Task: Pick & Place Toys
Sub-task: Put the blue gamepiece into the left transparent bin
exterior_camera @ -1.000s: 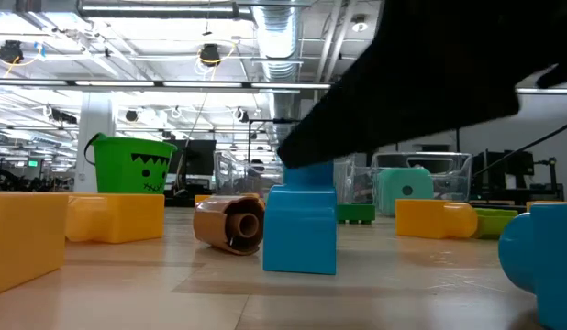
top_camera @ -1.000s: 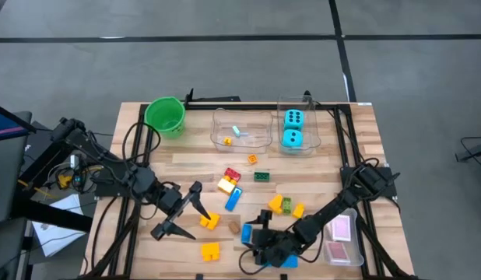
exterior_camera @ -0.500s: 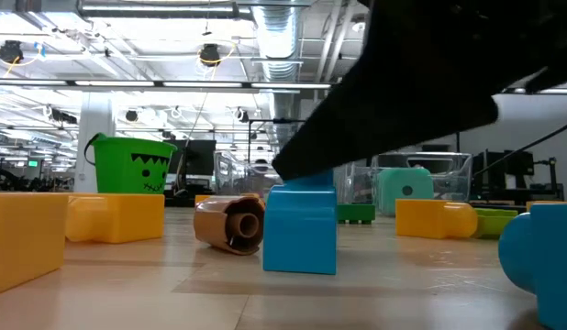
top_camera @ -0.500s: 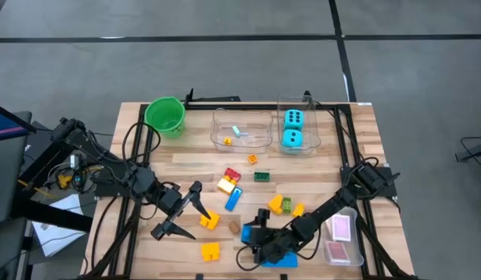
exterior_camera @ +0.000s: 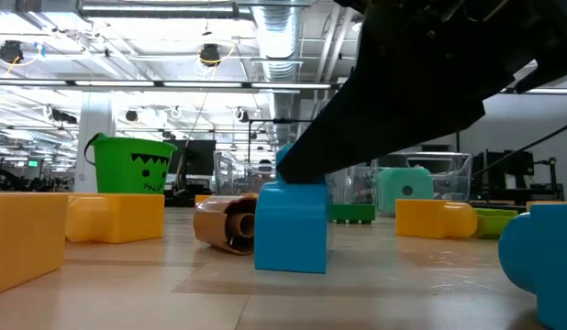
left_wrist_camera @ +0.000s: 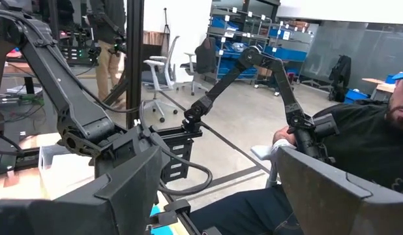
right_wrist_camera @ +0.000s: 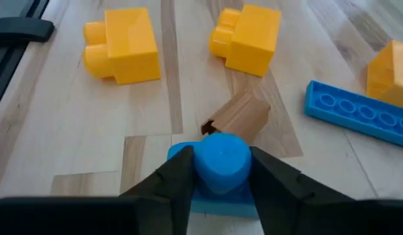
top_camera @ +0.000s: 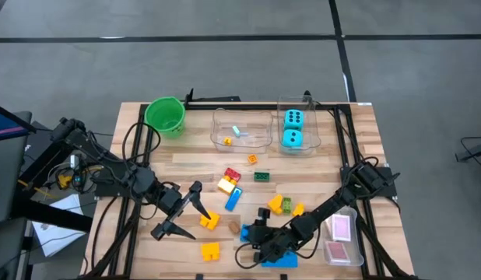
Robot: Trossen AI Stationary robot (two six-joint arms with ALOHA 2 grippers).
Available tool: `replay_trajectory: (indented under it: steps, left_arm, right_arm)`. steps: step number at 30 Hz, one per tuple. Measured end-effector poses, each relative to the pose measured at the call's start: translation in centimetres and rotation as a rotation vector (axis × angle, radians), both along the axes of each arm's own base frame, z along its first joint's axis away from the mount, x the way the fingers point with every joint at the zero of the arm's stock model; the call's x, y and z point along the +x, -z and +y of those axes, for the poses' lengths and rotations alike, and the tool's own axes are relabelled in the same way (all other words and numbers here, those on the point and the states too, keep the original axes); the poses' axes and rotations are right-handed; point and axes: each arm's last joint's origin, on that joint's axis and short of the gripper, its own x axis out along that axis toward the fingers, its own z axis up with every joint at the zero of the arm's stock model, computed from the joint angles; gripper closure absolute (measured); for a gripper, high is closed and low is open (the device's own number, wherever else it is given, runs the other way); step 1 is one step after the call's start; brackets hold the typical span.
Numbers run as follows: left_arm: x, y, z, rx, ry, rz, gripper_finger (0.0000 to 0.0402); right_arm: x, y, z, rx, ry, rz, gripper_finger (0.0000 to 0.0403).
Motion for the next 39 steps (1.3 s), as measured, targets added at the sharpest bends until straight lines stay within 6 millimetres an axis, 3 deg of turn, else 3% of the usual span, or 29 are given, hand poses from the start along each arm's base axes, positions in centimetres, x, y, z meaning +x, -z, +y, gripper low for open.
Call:
replay_trajectory:
  steps: [3, 14, 24, 29, 39]
  left_arm:
    - [0.0, 0.0, 0.0, 0.0, 0.0, 0.0, 0.0103]
    - [0.0, 0.0, 0.0, -0.001, 0.0, 0.0, 0.0103]
    - [0.0, 0.0, 0.0, -0.001, 0.0, -0.001, 0.0103]
    - [0.0, 0.0, 0.0, -0.001, 0.0, 0.0, 0.0103]
    - [0.0, 0.0, 0.0, 0.0, 0.0, 0.0, 0.0103]
  right_arm:
    - [0.0, 0.0, 0.0, 0.002, 0.0, -0.002, 0.0296]
    - [0.4, -0.6, 0.0, 0.015, -0.014, -0.046, 0.0296]
    - [0.6, -4.7, -3.5, -0.047, 0.106, -0.048, 0.0296]
    - [0.8, -6.1, -6.4, -0.105, 0.198, -0.017, 0.0296]
    - [3.1, -8.9, -16.8, -0.095, 0.47, -0.047, 0.0291]
